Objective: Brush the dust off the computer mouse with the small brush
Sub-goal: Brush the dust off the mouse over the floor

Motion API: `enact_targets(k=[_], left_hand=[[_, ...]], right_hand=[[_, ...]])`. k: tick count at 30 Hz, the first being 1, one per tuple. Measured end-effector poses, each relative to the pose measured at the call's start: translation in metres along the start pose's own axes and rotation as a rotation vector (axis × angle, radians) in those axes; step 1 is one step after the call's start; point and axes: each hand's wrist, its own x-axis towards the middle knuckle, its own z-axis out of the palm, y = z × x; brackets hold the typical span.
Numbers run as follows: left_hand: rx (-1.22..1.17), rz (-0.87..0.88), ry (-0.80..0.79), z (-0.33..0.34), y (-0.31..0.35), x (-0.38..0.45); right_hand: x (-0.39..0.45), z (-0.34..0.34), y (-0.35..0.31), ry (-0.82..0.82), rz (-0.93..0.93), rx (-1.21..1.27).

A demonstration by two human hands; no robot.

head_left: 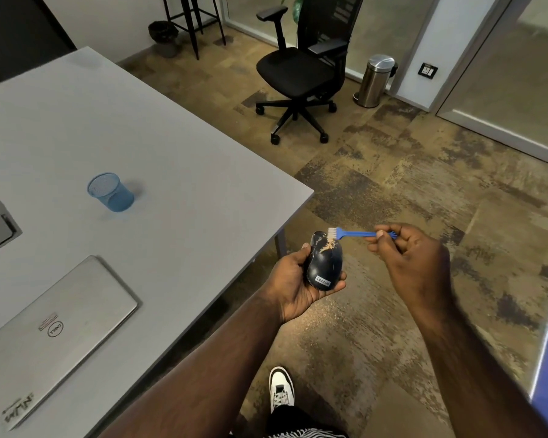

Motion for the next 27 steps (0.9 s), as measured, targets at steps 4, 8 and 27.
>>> enact_targets(k=[4,8,27], left_hand=[[-0.002,-0.013,0.004,-0.001,0.001,0.001],[-0.008,-0.004,0.011,-0.001,0.003,0.003],[-0.001,-0.028,-0.029,-0.002,0.003,0.004]], right_hand=[[0.010,-0.006,0.003,0.076,0.034,-0.043],[0.000,-0.010,-0.008,-0.015,0.035,0.152],[0.001,-0.010,0.008,0.071,0.132,-0.002]])
